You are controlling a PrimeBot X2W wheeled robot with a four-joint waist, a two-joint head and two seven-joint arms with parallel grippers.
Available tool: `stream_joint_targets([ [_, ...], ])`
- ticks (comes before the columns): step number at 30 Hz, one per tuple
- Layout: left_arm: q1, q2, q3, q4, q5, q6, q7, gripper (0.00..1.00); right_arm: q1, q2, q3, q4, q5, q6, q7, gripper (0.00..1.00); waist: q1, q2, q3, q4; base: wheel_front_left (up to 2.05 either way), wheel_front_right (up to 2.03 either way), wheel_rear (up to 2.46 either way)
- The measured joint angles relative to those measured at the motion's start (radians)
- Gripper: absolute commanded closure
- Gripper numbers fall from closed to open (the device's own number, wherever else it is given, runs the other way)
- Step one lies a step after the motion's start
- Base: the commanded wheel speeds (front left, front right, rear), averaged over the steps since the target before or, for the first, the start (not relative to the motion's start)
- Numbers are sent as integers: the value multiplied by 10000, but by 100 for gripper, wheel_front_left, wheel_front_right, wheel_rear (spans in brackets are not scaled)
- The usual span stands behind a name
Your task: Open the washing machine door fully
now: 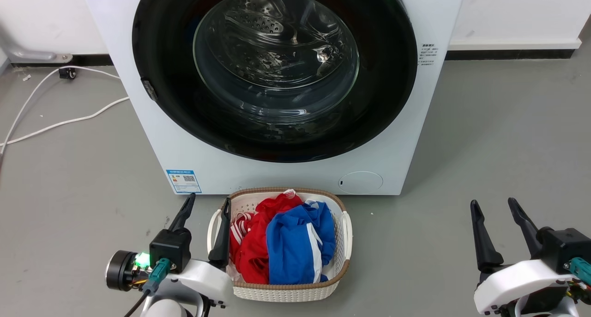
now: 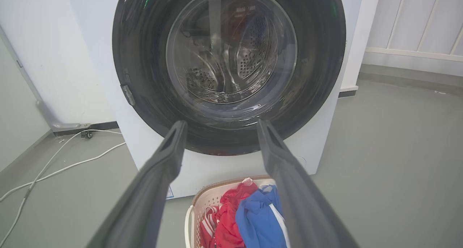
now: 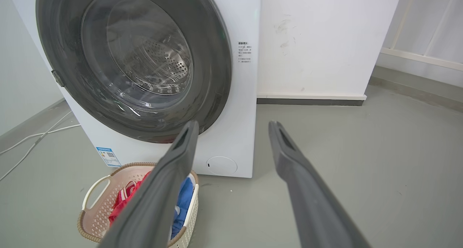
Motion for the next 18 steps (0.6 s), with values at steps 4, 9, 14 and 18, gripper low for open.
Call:
stream_joint_targets([
  [4, -46, 2, 0, 75, 2, 2, -15, 0, -3, 2, -13, 102, 48, 0, -81, 0, 0, 0, 2, 1, 0, 0, 0],
  [9, -46, 4, 0, 198, -86, 44, -29, 0, -13, 2, -25, 245, 171, 0, -134, 0, 1, 0, -7, 0, 0, 0, 0],
  [14, -64, 12, -13, 278, -159, 86, -29, 0, -58, 2, -23, 320, 180, 0, -182, 0, 0, 0, -23, 8, 0, 0, 0],
  [18, -83, 29, -48, 320, -163, 94, -29, 0, -76, 2, -23, 364, 184, 0, -221, 0, 0, 0, -23, 18, 0, 0, 0],
])
